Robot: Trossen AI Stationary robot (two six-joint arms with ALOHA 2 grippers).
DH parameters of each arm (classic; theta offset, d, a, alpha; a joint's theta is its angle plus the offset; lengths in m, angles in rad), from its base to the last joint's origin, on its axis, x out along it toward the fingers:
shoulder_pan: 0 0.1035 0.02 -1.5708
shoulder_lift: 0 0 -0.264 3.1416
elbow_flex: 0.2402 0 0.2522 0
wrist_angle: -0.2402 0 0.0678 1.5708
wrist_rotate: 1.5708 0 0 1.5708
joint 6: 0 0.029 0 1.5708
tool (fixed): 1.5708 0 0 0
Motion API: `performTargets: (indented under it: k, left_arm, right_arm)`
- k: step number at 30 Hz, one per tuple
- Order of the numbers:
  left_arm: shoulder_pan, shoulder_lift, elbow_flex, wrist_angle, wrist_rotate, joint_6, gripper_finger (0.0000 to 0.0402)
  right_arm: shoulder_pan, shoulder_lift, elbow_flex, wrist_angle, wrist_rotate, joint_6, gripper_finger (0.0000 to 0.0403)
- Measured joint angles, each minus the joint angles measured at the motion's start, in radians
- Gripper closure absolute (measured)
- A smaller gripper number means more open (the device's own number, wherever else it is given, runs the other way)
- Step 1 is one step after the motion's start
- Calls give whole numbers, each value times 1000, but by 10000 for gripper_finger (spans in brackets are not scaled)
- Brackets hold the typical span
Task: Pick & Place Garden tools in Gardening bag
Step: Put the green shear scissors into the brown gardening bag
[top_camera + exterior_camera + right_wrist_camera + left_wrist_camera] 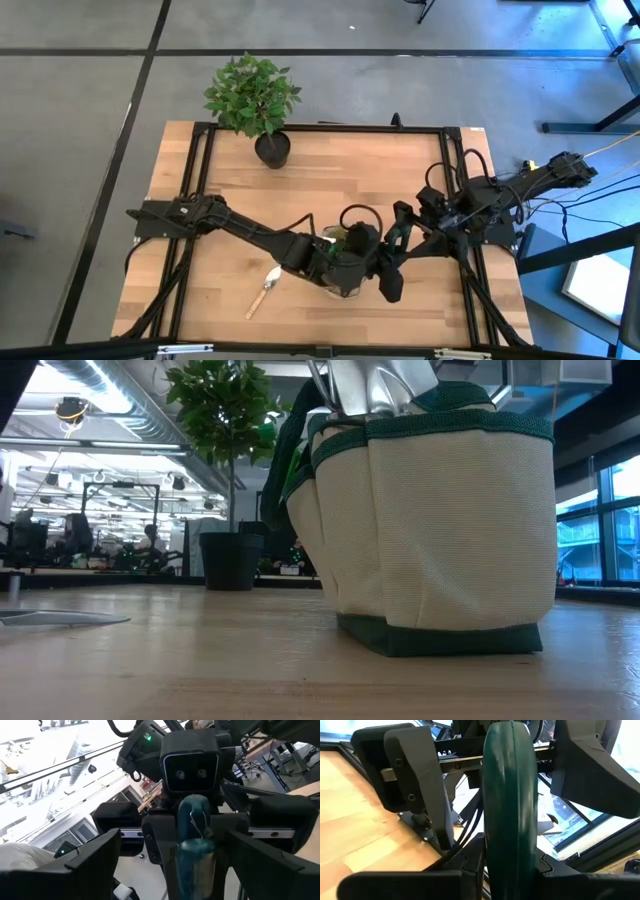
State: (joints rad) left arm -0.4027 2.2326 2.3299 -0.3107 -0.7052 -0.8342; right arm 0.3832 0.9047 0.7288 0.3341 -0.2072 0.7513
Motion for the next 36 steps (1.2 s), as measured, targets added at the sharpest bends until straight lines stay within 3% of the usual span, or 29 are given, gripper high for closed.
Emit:
performTargets:
  k: [9,13,20,27,36]
  left_arm:
    - [30,0,0,0,50,10,340]
    - [32,0,0,0,52,10,340]
    - [31,0,0,-1,50,10,340]
    - [31,0,0,-1,55,-20,340]
    - [24,-1,0,-4,96,-42,331]
  right_arm:
    - [0,0,0,3,25,8,49]
    - [0,0,0,-1,48,31,68]
    - [0,0,0,-28,53,74,172]
    - [-1,-1,0,-48,75,120,342]
    - [0,-1,0,-47,76,140,337]
